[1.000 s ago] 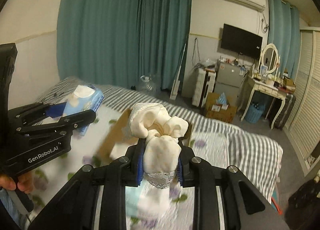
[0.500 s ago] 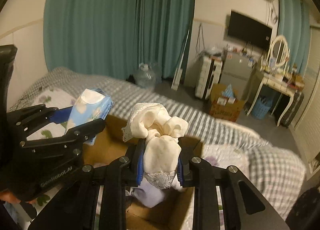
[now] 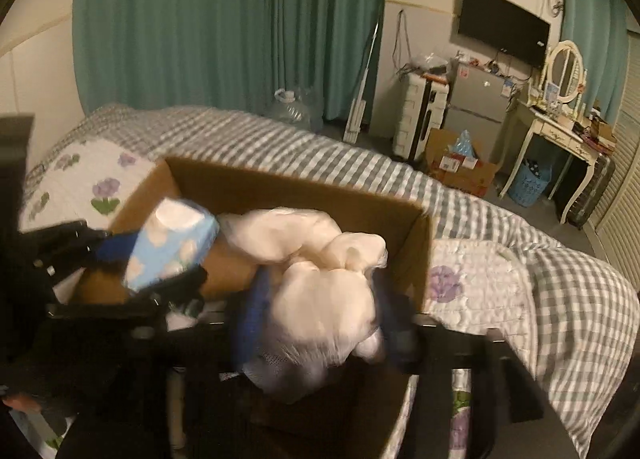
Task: Organize soft objects
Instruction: 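Lower the cloth and tissue pack into the box and open both tools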
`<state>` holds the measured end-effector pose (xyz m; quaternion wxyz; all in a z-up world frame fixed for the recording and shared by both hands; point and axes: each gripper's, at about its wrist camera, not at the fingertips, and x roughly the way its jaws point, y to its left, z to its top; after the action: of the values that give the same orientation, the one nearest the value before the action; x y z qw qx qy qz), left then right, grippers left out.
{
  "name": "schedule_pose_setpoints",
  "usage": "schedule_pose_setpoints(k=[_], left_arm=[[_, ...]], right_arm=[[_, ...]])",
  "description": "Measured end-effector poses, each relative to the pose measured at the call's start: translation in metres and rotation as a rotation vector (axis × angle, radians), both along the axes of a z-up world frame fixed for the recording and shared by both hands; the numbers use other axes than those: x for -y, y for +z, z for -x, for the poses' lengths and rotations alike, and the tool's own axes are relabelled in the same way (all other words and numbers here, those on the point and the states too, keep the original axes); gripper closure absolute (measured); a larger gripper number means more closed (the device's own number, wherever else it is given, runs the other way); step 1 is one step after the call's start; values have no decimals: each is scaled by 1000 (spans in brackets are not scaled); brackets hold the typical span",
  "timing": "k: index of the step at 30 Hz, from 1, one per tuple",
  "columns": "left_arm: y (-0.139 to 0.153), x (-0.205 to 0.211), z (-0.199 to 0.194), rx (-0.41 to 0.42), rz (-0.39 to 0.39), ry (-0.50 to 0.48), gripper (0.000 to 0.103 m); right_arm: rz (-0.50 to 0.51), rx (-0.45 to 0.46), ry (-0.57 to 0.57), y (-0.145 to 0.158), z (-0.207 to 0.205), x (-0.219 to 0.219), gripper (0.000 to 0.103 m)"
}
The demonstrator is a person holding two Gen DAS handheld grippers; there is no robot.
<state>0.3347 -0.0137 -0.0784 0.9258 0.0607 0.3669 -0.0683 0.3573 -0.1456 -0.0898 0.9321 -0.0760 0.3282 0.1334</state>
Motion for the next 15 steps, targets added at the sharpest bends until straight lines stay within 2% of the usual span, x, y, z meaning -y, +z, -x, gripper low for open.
schedule_pose_setpoints(k=[2, 6, 9, 11, 15], left_arm=[[7, 2, 5, 10, -22, 9, 35], [32, -3, 24, 26, -12, 14, 33], [68, -12, 50, 67, 18, 18, 27], [96, -19, 73, 121, 37, 23, 11], [148, -28, 123, 213, 27, 15, 5]], right_arm=[[5, 23, -24, 15, 10, 4, 36], [9, 70, -67, 50, 34, 16, 21], [14, 111, -80, 82, 61, 24, 16], [19, 148, -88, 107, 85, 28, 10], [19, 192, -95, 154, 134, 33, 5]])
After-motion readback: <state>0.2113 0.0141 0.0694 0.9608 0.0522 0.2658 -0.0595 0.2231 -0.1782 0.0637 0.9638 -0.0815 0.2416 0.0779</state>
